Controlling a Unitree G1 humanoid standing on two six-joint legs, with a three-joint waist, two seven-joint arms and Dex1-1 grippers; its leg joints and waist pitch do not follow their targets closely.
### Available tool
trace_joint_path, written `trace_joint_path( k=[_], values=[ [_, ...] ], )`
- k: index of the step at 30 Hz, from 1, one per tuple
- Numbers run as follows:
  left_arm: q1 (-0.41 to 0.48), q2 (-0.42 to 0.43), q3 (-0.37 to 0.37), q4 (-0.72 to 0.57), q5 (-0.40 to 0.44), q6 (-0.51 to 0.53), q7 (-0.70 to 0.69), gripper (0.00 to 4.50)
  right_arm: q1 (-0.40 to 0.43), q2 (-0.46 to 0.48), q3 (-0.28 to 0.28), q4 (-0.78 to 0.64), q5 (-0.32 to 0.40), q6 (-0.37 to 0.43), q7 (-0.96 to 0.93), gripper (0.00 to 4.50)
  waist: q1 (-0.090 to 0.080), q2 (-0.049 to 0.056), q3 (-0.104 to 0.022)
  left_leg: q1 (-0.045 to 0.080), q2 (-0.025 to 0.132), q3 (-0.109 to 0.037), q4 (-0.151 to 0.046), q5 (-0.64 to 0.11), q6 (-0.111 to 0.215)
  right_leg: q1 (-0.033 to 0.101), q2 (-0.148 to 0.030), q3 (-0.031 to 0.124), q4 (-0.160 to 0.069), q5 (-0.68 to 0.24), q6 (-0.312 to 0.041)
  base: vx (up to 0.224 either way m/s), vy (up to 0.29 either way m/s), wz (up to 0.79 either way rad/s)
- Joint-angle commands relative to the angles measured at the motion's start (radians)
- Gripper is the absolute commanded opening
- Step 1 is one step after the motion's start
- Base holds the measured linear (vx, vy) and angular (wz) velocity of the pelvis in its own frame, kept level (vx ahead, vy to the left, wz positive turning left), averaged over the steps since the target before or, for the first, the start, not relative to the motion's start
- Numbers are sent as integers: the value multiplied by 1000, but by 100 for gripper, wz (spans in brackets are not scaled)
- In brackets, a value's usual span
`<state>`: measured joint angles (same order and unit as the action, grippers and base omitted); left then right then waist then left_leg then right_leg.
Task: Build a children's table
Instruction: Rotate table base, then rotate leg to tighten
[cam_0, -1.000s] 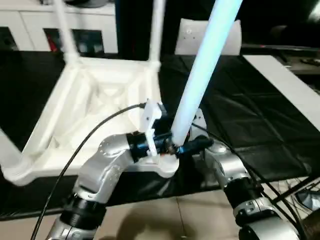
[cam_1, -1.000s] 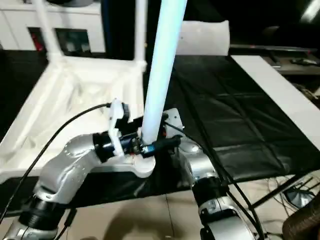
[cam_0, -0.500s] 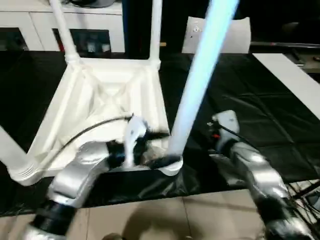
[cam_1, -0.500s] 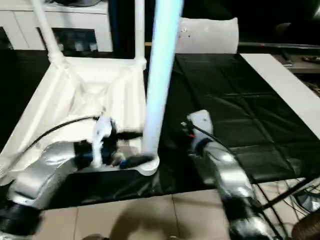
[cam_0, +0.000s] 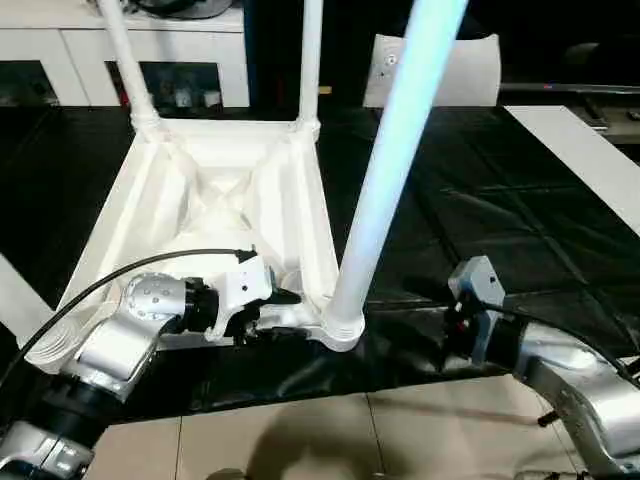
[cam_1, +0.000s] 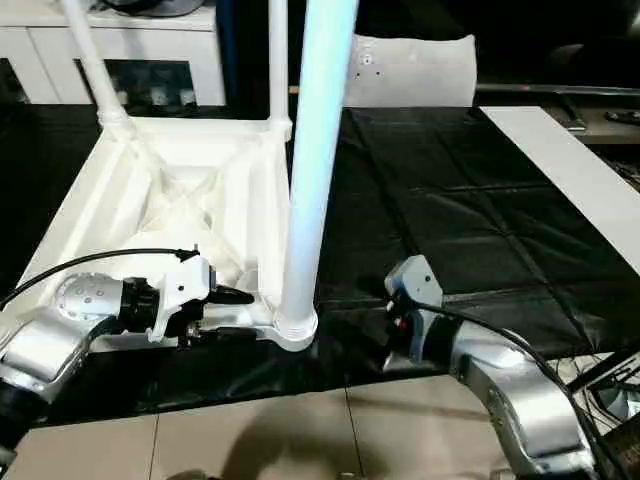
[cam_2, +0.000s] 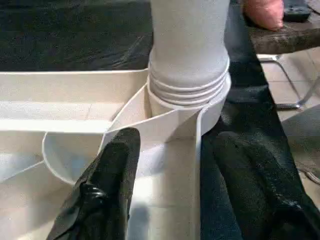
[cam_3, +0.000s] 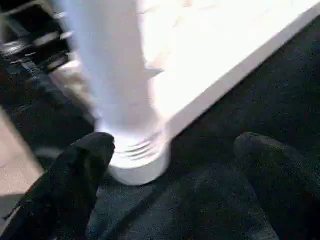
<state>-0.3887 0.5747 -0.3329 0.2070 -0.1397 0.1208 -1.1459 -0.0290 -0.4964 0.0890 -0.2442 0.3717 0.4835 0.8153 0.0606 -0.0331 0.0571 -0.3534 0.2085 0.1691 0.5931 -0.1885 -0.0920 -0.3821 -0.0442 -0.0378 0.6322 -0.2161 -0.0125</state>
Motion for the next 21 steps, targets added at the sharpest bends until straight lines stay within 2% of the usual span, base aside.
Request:
trace_joint_path(
  k=[1, 7, 9, 11, 13, 17, 19, 21],
  values=[
    [-13, 9, -18, 12, 12, -6, -27, 234, 13, -17, 12, -48, 24, 26, 22, 450, 5, 17, -56, 7, 22, -5, -72, -224, -3, 38, -77, 49, -88, -182, -168, 0, 0, 0],
    [-16, 16, -22, 8, 10, 19, -58, 184, 29, -22, 26, -92, 48, 51, 32, 450, 4, 17, -55, 9, 25, -6, -74, -237, -9, 34, -78, 48, -87, -193, -179, 0, 0, 0],
    [-16, 14, -20, 4, 6, 30, -60, 155, 28, -21, 34, -90, 41, 50, 30, 450, 4, 17, -55, 7, 24, -6, -74, -236, -11, 35, -78, 48, -87, -196, -180, 0, 0, 0],
    [-16, 14, -18, 3, 6, 40, -65, 150, 28, -21, 43, -92, 38, 54, 28, 450, 5, 16, -54, 7, 24, -7, -74, -234, -11, 35, -79, 48, -87, -200, -179, 0, 0, 0],
    [-18, 19, -23, 6, 16, 52, -73, 112, 25, -17, 54, -94, 35, 59, 26, 450, 5, 18, -55, 7, 24, -7, -74, -227, -12, 35, -78, 48, -86, -187, -180, 0, 0, 0],
    [-22, 21, -25, 14, 27, 51, -70, 102, 23, -15, 60, -92, 31, 61, 25, 450, 5, 20, -56, 6, 23, -7, -73, -223, -11, 36, -79, 48, -85, -172, -183, 0, 0, 0],
    [-28, 19, -26, 27, 37, 47, -64, 68, 20, -18, 65, -90, 27, 59, 25, 450, 5, 17, -56, 7, 23, -6, -72, -223, -12, 37, -77, 48, -84, -166, -183, 0, 0, 0],
    [-34, 19, -28, 38, 48, 45, -58, 63, 18, -17, 68, -88, 27, 59, 23, 450, 5, 18, -56, 7, 22, -6, -72, -225, -11, 37, -77, 48, -85, -177, -180, 0, 0, 0]
  ],
)
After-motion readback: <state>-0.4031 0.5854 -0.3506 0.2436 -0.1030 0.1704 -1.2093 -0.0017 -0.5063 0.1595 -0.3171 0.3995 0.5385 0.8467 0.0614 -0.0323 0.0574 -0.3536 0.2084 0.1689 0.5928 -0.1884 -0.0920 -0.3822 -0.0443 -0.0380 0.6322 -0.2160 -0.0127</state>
